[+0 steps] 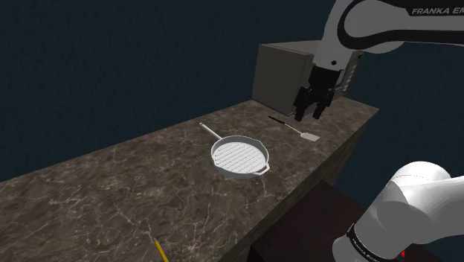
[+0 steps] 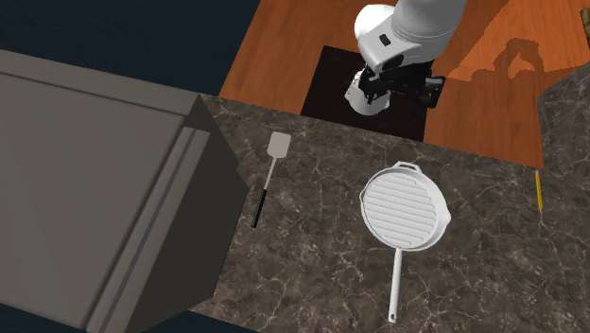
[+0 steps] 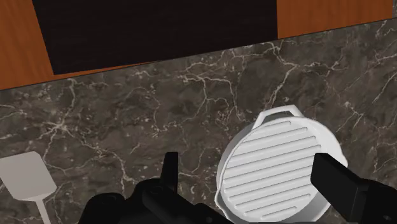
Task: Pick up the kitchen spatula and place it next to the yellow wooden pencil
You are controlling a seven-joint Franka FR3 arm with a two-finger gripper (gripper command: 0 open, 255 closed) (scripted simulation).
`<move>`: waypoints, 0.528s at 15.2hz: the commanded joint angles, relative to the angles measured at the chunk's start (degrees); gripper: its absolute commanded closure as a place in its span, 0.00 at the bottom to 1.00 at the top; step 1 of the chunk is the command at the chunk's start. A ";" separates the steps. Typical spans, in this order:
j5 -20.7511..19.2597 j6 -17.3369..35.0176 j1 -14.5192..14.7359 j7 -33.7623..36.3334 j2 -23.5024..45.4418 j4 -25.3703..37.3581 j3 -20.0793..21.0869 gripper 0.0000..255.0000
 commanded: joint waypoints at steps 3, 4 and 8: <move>-1.63 2.89 -0.56 -2.72 1.99 -0.76 -1.63 0.00; -2.41 4.36 -0.84 -4.06 3.10 -1.02 -2.44 0.00; -5.14 10.36 -1.79 -9.28 8.29 -1.29 -5.73 0.00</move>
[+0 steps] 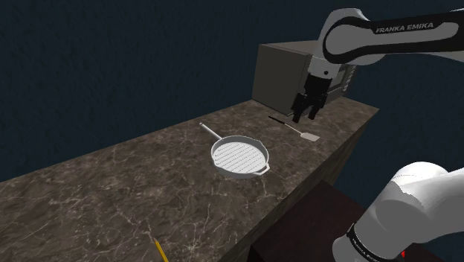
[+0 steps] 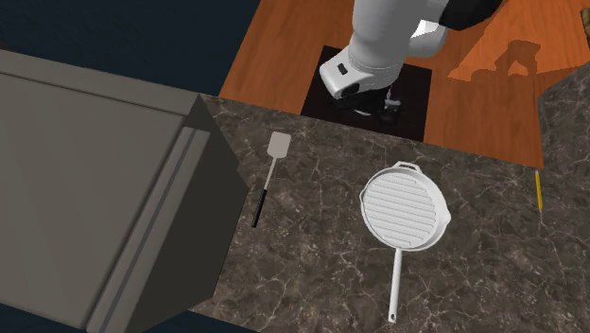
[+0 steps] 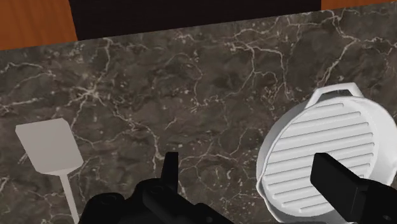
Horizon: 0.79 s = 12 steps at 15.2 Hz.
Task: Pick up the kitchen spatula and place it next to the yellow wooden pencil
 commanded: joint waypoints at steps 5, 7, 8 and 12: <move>-3.10 9.12 -1.13 -7.90 9.07 1.10 -4.98 0.00; -3.57 11.95 -1.30 -10.46 12.63 2.25 -6.58 0.00; -3.70 13.32 -1.35 -11.75 14.47 2.94 -7.37 0.00; -3.31 18.39 -1.45 -17.13 22.24 6.49 -10.36 0.00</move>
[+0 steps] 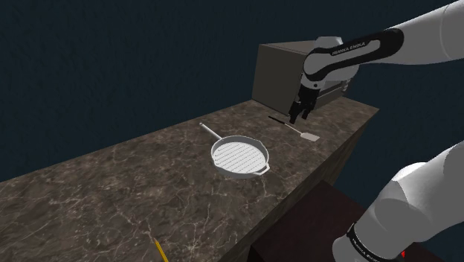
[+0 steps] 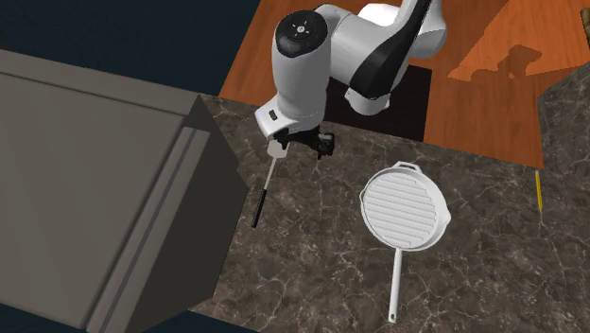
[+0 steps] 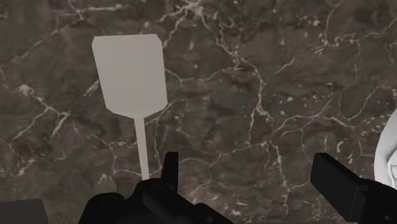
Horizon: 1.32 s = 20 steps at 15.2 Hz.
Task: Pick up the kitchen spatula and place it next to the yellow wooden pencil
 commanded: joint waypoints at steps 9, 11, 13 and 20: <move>5.17 9.06 -0.78 -12.58 18.50 10.76 -4.70 0.00; 5.71 10.51 -0.81 -12.96 19.46 10.18 -4.67 0.00; 6.30 11.95 -0.84 -13.37 20.46 9.65 -4.62 0.00; 7.11 13.78 -0.99 -13.93 21.81 9.04 -4.44 0.00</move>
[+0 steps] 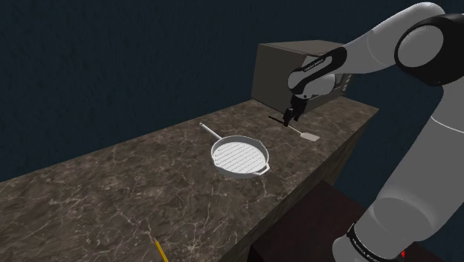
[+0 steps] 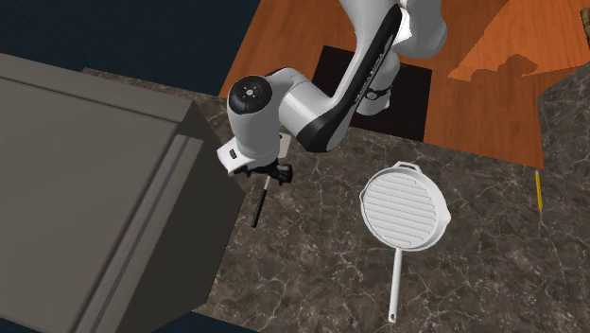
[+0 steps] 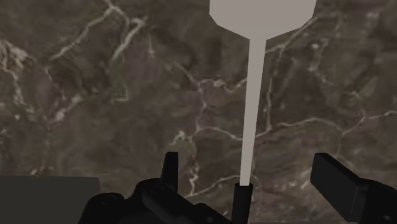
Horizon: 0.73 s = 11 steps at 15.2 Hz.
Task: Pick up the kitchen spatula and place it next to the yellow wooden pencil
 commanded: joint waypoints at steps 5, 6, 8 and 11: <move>-0.08 -1.51 0.04 0.20 0.09 -0.42 0.03 1.00; -0.29 -1.77 0.06 0.35 -0.27 -0.48 0.00 1.00; -0.22 -1.78 0.02 0.24 -0.14 -0.36 -0.02 1.00; -0.23 -1.85 -0.06 0.10 -0.20 -0.35 -0.09 1.00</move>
